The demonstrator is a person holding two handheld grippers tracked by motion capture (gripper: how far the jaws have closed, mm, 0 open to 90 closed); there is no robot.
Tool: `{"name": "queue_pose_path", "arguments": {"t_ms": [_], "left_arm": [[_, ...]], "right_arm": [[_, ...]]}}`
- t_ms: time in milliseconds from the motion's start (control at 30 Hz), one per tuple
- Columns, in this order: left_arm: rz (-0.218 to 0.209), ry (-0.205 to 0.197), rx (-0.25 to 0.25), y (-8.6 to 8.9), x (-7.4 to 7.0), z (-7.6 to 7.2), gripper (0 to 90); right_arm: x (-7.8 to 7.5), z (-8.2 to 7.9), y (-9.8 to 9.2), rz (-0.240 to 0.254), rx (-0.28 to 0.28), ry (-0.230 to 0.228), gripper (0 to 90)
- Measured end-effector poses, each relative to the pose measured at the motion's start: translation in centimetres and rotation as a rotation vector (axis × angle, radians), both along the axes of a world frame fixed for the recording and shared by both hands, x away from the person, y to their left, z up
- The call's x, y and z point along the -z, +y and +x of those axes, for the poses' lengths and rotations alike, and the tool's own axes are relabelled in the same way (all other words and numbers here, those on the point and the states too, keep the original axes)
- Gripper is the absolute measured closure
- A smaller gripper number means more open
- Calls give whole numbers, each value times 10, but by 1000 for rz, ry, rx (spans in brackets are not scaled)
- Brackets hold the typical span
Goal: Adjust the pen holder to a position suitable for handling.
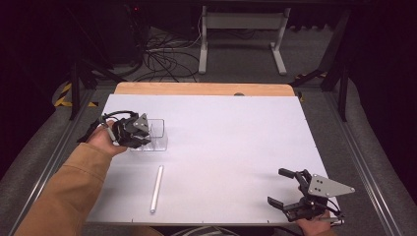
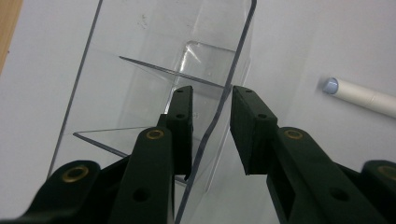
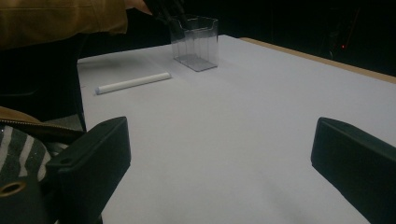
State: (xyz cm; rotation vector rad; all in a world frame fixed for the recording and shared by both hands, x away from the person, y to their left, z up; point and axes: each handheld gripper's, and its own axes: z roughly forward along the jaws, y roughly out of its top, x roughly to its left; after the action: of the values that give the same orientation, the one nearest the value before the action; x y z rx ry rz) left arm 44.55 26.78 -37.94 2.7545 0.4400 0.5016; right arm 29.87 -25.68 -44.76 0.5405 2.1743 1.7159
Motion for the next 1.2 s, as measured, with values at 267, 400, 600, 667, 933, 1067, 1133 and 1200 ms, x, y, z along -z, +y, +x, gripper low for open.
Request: {"name": "queue_pose_path", "arguments": {"t_ms": [267,400,600,667,933,1067,1133,1200], "left_arm": [[32,55,48,-1,-1,-2,782],[65,49,77,-3,-1,-6,865],[12,100,77,1,-5,-6,883],[11,84,76,1,-7,-7,883],[-81,45,106,-8,-25,-13,882],[-132,48,146,-24,-34,-15,883],[-148,54,172,-34,-36,-15,883],[-156,56,191,-45,-38,-15,883]], "right_arm": [[1,1,0,7,-8,8,54],[1,1,0,6,-13,10,54],[2,1,2,2,-24,10,53],[2,2,1,6,-26,13,53],[1,1,2,6,-25,10,53],[2,2,2,6,-26,11,53],[2,1,2,6,-27,10,53],[1,1,2,5,-27,10,53]]}}
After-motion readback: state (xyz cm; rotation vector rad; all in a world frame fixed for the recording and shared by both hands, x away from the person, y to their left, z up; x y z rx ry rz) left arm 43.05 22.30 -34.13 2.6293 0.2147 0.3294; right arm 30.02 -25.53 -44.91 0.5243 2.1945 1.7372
